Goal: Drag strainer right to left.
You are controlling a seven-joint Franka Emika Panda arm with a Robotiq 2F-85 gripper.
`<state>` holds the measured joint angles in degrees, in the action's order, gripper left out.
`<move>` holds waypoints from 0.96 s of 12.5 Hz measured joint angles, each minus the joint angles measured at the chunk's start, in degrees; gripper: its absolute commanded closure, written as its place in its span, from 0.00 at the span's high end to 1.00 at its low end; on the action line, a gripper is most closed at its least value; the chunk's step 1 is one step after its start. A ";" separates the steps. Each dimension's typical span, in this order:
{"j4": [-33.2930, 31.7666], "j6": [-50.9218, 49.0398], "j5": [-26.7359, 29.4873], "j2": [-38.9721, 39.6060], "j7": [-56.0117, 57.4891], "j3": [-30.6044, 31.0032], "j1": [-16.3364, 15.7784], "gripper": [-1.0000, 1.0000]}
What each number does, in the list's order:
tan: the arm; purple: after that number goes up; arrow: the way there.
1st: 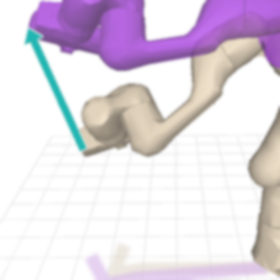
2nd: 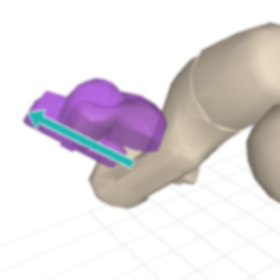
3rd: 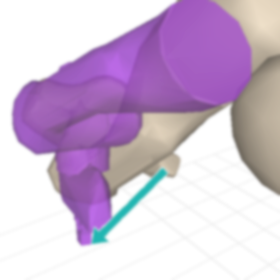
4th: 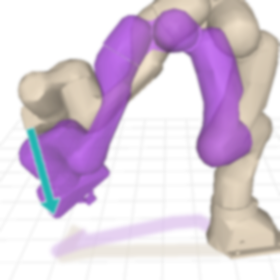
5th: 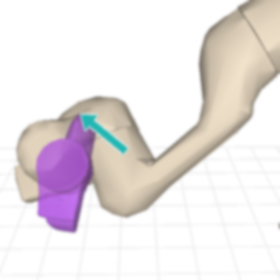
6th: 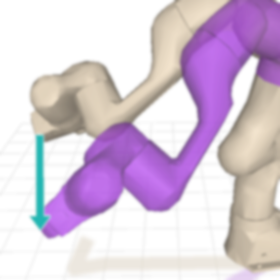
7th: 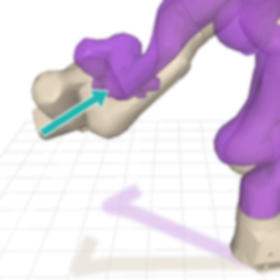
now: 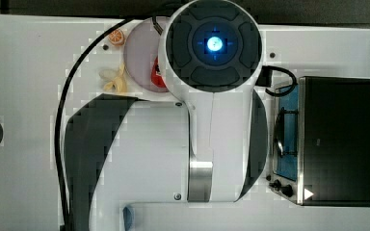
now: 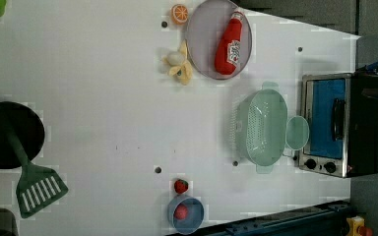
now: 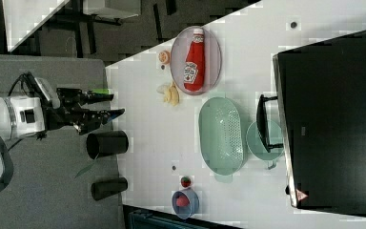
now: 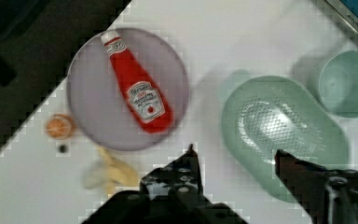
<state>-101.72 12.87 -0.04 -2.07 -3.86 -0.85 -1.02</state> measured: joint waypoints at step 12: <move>-33.80 14.58 -3.55 -20.29 -2.56 -3.58 1.27 1.00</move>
<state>-135.52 27.44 -3.59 -22.35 -6.42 -4.43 0.24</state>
